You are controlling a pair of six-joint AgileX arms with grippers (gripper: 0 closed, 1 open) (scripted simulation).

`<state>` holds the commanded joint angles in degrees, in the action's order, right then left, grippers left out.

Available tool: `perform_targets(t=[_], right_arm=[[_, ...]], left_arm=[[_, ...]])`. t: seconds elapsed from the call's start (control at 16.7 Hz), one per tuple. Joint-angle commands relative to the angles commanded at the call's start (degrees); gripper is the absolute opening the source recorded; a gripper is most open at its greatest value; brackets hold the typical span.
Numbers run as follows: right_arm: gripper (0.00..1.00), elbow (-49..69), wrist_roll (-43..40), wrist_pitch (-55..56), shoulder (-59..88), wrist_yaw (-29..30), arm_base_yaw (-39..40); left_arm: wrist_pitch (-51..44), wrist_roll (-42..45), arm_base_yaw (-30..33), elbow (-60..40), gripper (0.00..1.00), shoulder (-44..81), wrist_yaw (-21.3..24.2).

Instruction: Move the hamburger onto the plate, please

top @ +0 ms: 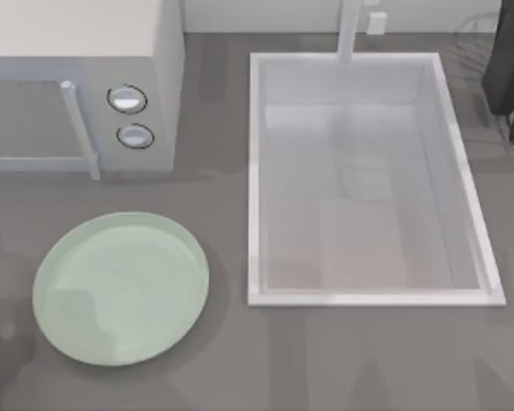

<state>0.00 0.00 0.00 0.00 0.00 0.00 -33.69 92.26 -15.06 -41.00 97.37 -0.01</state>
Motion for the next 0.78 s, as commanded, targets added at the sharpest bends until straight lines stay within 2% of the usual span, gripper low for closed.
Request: perform_targets(t=[0.06, 0.12, 0.54, 0.6, 0.78], right_arm=[[1.0, 0.0, 0.0, 0.0, 0.0, 0.0, 0.0], [1.0, 0.0, 0.0, 0.0, 0.0, 0.0, 0.0], [1.0, 0.0, 0.0, 0.0, 0.0, 0.0, 0.0], [1.0, 0.0, 0.0, 0.0, 0.0, 0.0, 0.0], [1.0, 0.0, 0.0, 0.0, 0.0, 0.0, 0.0]], left_arm=[[0.0, 0.0, 0.0, 0.0, 0.02, 0.0, 0.0], [0.0, 0.0, 0.0, 0.0, 0.0, 0.0, 0.0], [0.0, 0.0, 0.0, 0.0, 0.0, 0.0, 0.0], [-5.92, -1.53, 0.14, -2.13, 0.0, -3.86, -0.24], [-8.22, -1.45, -0.05, -3.88, 0.0, -4.6, -0.24]])
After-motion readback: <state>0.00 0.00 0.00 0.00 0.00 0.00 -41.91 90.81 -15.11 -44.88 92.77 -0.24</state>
